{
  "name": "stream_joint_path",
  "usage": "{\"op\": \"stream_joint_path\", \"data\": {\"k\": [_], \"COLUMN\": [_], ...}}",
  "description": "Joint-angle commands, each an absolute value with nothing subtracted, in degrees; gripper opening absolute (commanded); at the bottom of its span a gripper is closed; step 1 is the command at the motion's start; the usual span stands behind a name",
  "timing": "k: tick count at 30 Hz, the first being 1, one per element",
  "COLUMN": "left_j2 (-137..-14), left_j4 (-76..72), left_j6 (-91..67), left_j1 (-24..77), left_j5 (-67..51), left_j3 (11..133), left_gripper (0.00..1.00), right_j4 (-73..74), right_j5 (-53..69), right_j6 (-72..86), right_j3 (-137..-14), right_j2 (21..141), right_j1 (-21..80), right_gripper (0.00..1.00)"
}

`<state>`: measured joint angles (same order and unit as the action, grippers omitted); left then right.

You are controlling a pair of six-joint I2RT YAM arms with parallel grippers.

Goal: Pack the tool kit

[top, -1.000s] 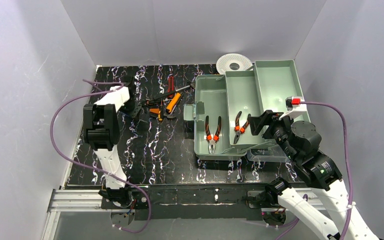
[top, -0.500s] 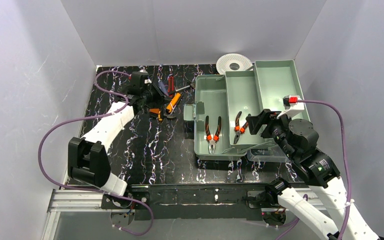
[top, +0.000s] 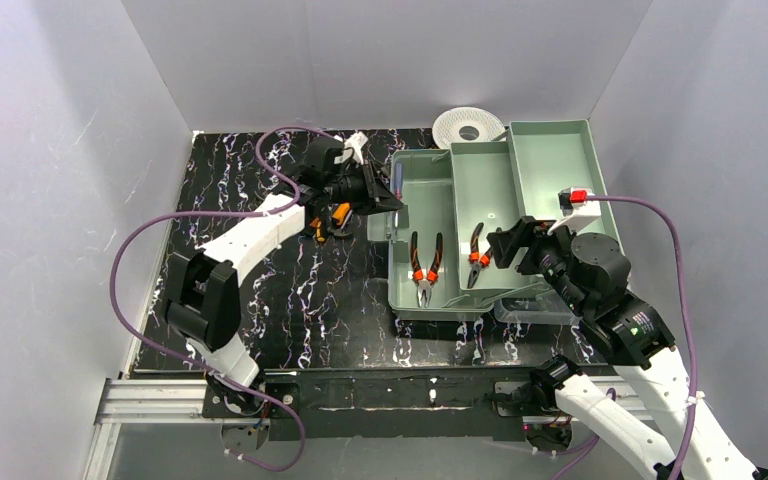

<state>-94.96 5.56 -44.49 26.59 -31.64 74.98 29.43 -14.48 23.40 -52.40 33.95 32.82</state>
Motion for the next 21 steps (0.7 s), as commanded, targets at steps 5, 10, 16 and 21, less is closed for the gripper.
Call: {"op": "stream_joint_path", "data": {"k": [5, 10, 16, 21], "left_j2": [-101.4, -104.3, -103.3, -97.6], "left_j4": [4.9, 5.4, 6.9, 16.8], "left_j6": [-46.2, -46.5, -43.6, -37.1], "left_j1": [31.5, 34.1, 36.1, 36.0], "left_j5": [-33.1, -30.7, -27.5, -18.8], "left_j3": [81.3, 81.7, 79.9, 81.0], "left_gripper": [0.0, 0.03, 0.64, 0.98], "right_j4": [26.8, 26.9, 27.2, 27.3], "right_j5": [-13.8, -13.9, -14.4, -14.9], "right_j6": [23.3, 23.5, 23.4, 23.3], "right_j3": [-54.4, -54.2, -54.1, -53.8], "right_j2": [33.3, 33.2, 33.1, 32.7], "right_j1": [33.0, 33.0, 33.0, 33.0], "right_gripper": [0.78, 0.78, 0.78, 0.78]}}
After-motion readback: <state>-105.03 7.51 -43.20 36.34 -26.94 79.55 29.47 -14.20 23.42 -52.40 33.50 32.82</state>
